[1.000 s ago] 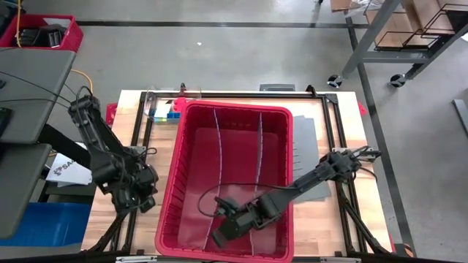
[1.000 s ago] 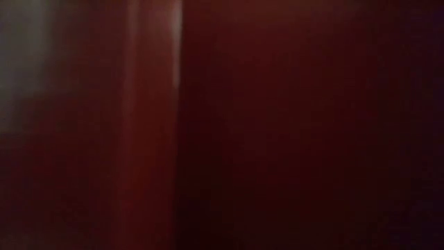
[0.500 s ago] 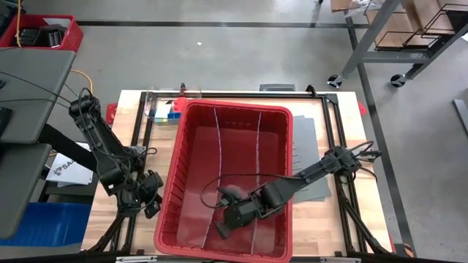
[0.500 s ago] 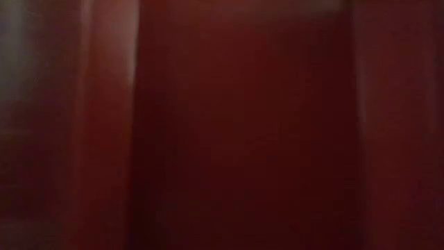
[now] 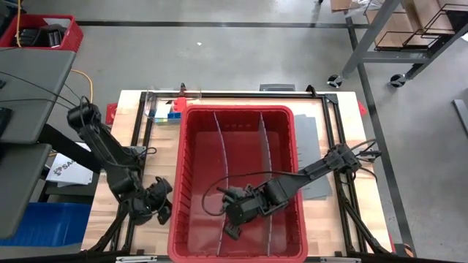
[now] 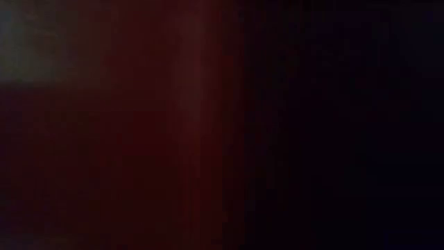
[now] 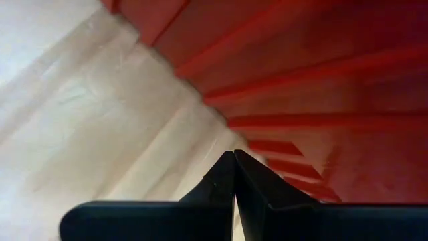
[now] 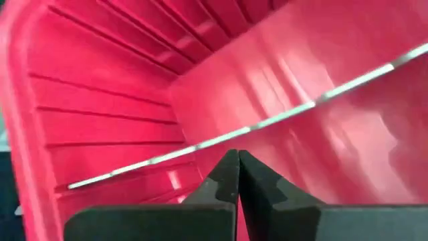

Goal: Sort blocks
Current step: Assemble the bin divider into the red bin

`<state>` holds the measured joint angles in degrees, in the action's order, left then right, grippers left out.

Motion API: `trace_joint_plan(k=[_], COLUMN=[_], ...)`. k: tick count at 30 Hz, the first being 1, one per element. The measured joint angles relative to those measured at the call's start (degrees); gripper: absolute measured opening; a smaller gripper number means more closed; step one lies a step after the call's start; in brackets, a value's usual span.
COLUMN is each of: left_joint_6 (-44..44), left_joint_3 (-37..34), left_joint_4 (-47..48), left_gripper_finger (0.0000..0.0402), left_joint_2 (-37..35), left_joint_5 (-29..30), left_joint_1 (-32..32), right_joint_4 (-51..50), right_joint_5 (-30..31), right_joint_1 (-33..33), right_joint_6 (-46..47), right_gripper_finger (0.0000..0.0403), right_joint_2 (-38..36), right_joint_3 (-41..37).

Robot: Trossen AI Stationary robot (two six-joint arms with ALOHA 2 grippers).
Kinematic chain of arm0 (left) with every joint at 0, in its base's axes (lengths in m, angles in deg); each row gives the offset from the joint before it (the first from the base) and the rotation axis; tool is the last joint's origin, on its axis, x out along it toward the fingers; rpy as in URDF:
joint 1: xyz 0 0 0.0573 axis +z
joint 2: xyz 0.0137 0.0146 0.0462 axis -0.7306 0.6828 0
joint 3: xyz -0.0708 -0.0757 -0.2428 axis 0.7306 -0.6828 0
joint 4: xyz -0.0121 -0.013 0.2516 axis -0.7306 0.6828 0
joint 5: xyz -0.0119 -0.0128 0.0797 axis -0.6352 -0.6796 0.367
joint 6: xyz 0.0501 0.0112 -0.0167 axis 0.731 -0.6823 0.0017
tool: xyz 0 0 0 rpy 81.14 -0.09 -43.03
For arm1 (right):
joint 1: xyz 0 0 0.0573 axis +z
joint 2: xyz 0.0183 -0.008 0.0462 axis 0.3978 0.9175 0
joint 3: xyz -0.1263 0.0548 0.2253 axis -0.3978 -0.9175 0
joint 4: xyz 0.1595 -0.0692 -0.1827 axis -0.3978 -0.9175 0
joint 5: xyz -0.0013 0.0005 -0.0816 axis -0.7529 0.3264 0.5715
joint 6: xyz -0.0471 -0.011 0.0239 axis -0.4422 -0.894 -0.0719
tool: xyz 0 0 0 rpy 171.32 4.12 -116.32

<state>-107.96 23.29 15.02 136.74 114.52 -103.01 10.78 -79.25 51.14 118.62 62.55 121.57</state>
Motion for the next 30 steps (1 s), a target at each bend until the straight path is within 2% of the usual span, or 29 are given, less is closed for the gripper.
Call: trace_joint_plan(k=[3, 10, 16, 20, 25, 30], left_joint_6=[0.0, 1.1, 1.4, 1.3, 2.1, 3.3], left_joint_3=[0.0, 0.0, 0.0, 0.0, 0.0, 0.1], left_joint_4=[-1.9, -2.4, -2.8, -3.6, -5.2, -6.2], left_gripper_finger=[0.0, 0.0, 0.0, 0.0, 0.0, 0.0], left_joint_2=[1.7, 2.1, 2.0, 1.8, 1.8, 1.8], left_joint_5=[-0.1, -0.1, -0.1, 0.0, 0.3, 0.9], left_joint_1=[0.8, 2.1, 3.8, 4.7, 7.0, 8.2], right_joint_4=[-0.1, -4.7, 1.3, 0.0, -7.5, -5.1], right_joint_5=[0.1, 1.3, -1.1, -1.4, -1.9, -3.3], right_joint_1=[1.5, 4.3, 3.0, 1.5, 0.8, 2.1], right_joint_6=[-3.2, -3.3, -10.6, -14.3, -19.7, -24.1], right_gripper_finger=[0.0, 0.0, 0.0, 0.0, 0.0, 0.0], right_joint_2=[0.2, 0.6, 3.7, 3.8, 3.9, 6.2], right_joint_3=[0.0, 0.0, 0.0, 0.0, 0.0, -0.1])
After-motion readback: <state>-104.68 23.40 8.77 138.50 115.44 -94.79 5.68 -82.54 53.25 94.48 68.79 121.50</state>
